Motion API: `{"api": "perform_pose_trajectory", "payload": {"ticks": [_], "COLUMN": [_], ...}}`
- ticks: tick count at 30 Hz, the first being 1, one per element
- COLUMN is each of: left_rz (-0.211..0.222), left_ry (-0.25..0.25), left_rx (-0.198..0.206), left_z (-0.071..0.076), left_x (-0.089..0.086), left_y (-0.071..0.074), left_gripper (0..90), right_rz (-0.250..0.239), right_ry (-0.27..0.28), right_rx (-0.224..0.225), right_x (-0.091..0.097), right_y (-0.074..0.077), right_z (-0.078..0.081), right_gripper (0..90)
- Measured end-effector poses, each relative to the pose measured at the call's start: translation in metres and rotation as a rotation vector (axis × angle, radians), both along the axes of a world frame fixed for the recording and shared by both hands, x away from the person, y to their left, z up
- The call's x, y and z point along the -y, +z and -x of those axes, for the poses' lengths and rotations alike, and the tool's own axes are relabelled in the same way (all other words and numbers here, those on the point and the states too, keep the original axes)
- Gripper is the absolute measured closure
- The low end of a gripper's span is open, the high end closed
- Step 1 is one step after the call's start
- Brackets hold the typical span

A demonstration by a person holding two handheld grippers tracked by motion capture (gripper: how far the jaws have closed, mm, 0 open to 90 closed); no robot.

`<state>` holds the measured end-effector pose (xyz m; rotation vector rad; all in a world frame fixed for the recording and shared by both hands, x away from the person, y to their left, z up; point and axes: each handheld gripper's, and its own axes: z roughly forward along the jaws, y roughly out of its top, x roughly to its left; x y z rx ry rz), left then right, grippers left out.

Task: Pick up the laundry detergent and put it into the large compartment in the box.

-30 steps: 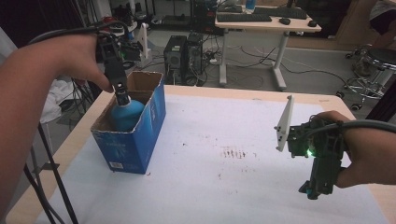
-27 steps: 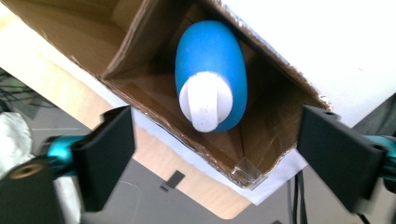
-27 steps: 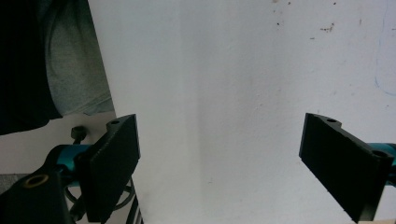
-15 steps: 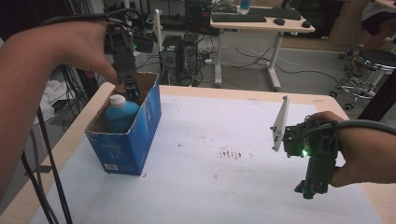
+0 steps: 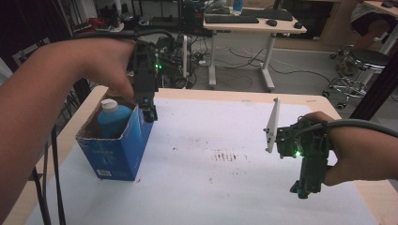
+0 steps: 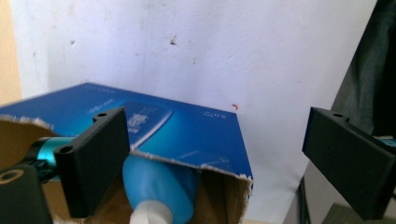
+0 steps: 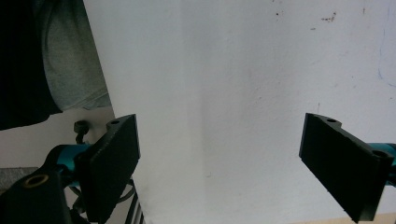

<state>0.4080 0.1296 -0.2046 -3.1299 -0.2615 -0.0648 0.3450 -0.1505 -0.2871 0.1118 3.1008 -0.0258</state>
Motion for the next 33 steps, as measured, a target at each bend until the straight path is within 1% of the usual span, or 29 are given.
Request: {"api": "perform_pose_trajectory", "payload": {"ticks": [3, 4, 8, 12, 15, 16, 17, 18, 22, 25, 33], "left_rz": [-0.001, 0.003, 0.014, 0.015, 0.012, 0.015, 0.015, 0.016, 0.019, 0.026, 0.022], "left_ry": [-0.023, -0.027, -0.053, -0.068, -0.080, -0.079, -0.079, -0.086, -0.084, -0.076, -0.072], "left_rx": [-0.008, -0.019, -0.035, -0.043, -0.045, -0.045, -0.047, -0.045, -0.045, -0.046, -0.036], "left_z": [-0.001, -0.001, 0.000, 0.001, 0.000, 0.000, 0.001, 0.000, -0.001, -0.002, -0.003], "left_x": [0.005, 0.006, 0.011, 0.016, 0.020, 0.021, 0.022, 0.023, 0.024, 0.023, 0.023], "left_y": [-0.009, -0.012, -0.024, -0.031, -0.032, -0.033, -0.033, -0.033, -0.033, -0.033, -0.032], "left_gripper": [6.4, 6.5, 6.5, 6.4, 6.5, 6.5, 6.5, 6.5, 6.5, 6.4, 6.5], "right_rz": [0.001, 0.002, 0.003, 0.002, 0.002, 0.002, 0.001, -0.002, -0.002, -0.001, -0.005], "right_ry": [0.002, 0.000, -0.003, -0.002, -0.002, 0.022, 0.006, 0.002, 0.006, -0.003, -0.005], "right_rx": [-0.002, -0.001, -0.003, -0.005, -0.007, -0.003, -0.007, -0.009, -0.012, -0.010, -0.004], "right_x": [0.001, 0.001, 0.002, 0.001, 0.000, -0.001, -0.001, -0.001, 0.000, 0.000, 0.002], "right_y": [0.000, 0.000, -0.001, -0.002, -0.003, -0.003, -0.004, -0.004, -0.004, -0.003, -0.002], "right_z": [-0.001, -0.002, -0.004, -0.007, -0.008, -0.010, -0.010, -0.011, -0.013, -0.013, -0.013], "right_gripper": [11.5, 11.5, 11.5, 11.5, 11.5, 11.5, 11.5, 11.5, 11.5, 11.5, 11.5]}}
